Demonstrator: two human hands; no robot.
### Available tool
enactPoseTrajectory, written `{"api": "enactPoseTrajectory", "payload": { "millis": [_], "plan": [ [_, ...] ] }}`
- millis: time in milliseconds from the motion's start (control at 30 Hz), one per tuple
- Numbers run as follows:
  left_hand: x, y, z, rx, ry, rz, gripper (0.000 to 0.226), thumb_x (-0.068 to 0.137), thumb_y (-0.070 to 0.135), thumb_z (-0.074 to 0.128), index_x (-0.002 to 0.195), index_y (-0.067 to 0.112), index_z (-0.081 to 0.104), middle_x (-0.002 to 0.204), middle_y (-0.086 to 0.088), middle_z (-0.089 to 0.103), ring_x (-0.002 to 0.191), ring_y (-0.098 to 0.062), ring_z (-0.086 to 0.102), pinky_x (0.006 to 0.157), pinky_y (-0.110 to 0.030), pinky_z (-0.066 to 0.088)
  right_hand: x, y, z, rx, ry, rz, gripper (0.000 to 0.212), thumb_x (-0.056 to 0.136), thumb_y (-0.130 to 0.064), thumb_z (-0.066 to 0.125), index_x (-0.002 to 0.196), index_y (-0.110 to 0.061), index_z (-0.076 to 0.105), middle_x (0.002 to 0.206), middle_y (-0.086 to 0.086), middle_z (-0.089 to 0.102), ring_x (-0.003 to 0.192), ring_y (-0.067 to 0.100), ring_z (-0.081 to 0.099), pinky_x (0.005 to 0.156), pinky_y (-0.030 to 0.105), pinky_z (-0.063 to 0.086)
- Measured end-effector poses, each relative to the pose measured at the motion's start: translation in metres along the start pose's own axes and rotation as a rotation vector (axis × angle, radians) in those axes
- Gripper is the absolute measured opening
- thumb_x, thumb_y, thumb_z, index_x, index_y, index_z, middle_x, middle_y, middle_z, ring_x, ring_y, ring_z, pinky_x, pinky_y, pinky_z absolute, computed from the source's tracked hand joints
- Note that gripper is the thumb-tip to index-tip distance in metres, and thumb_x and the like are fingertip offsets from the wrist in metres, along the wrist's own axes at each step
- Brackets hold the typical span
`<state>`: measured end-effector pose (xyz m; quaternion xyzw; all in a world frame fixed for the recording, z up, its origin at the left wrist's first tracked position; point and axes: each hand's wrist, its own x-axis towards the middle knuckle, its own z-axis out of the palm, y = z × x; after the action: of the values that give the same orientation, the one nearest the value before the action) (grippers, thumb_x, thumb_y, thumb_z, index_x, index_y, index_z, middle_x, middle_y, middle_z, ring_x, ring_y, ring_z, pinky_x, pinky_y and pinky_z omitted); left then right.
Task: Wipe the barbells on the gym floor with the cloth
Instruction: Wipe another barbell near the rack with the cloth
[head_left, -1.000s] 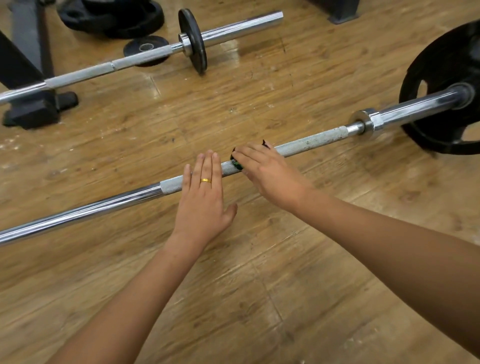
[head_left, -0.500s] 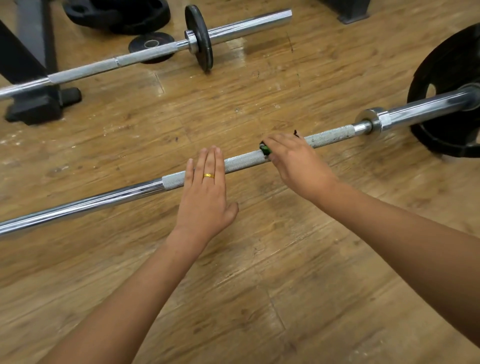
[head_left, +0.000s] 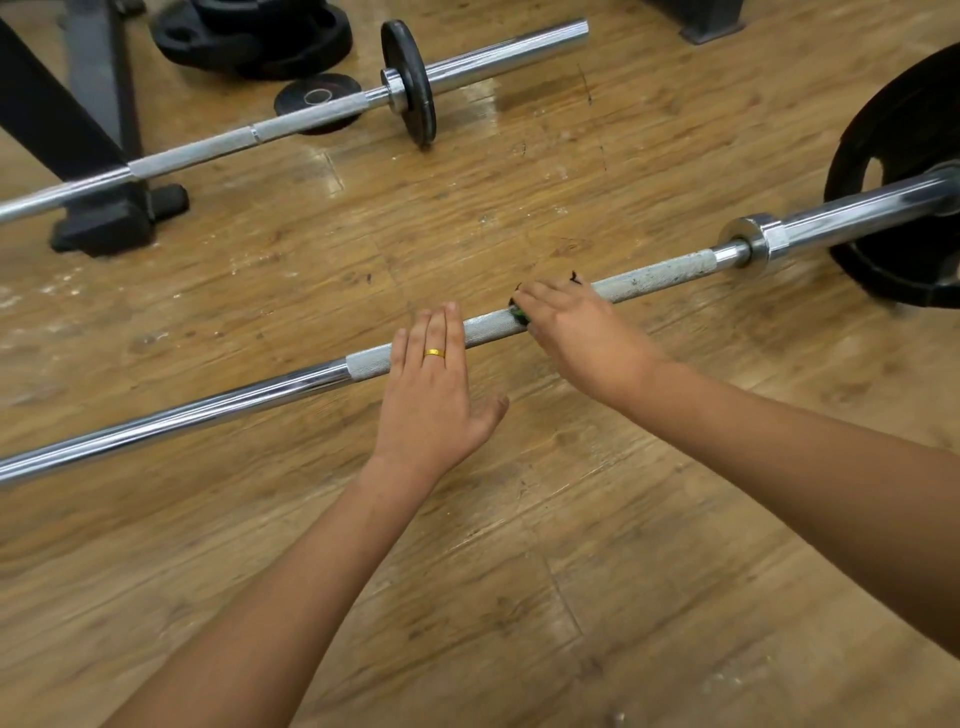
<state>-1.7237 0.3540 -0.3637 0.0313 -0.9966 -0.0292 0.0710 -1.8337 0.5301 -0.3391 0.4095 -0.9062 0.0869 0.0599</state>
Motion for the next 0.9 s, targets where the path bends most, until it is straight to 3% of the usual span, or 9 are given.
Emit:
{"api": "enactPoseTrajectory", "payload": {
  "millis": [167,433,700,900],
  "plan": [
    [-0.014,0.007,-0.003,-0.007,-0.036,0.013,0.109,0.082,0.073,0.038,0.159,0.001,0.010,0.162,-0.016,0.025,0.151,-0.032,0.019,0.124,-0.047,0.011,-0.018,0.015,-0.010,-0.001,-0.062,-0.010,0.047,0.096,0.001,0.055,0.143,-0.002,0.049,0.145,0.014,0.053,0.134,0.032,0.049,0.115,0.051,0.034],
    [-0.046,0.020,-0.009,0.011,-0.078,0.043,0.108,0.082,0.071,0.040,0.159,0.000,0.012,0.162,-0.018,0.024,0.150,-0.033,0.018,0.122,-0.047,0.010,-0.045,-0.019,-0.029,-0.060,-0.175,0.002,0.050,0.104,-0.006,0.042,0.153,-0.011,0.033,0.161,0.005,0.032,0.149,0.022,0.025,0.120,0.038,0.014],
    [-0.081,0.042,-0.011,0.002,-0.118,0.043,0.111,0.081,0.074,0.037,0.159,0.000,0.010,0.165,-0.017,0.019,0.153,-0.033,0.012,0.123,-0.049,0.009,-0.085,-0.019,-0.024,0.067,-0.110,0.119,0.042,0.100,-0.006,0.052,0.142,-0.004,0.050,0.146,0.012,0.051,0.135,0.031,0.045,0.115,0.050,0.026],
    [-0.106,0.061,-0.020,-0.026,-0.138,0.007,0.102,0.086,0.071,0.025,0.160,0.003,0.003,0.169,-0.013,0.004,0.156,-0.028,0.002,0.124,-0.047,0.004,-0.116,-0.019,-0.024,0.102,-0.097,0.073,0.045,0.102,-0.008,0.048,0.147,-0.005,0.046,0.152,0.010,0.047,0.144,0.027,0.037,0.120,0.046,0.020]
  ]
}}
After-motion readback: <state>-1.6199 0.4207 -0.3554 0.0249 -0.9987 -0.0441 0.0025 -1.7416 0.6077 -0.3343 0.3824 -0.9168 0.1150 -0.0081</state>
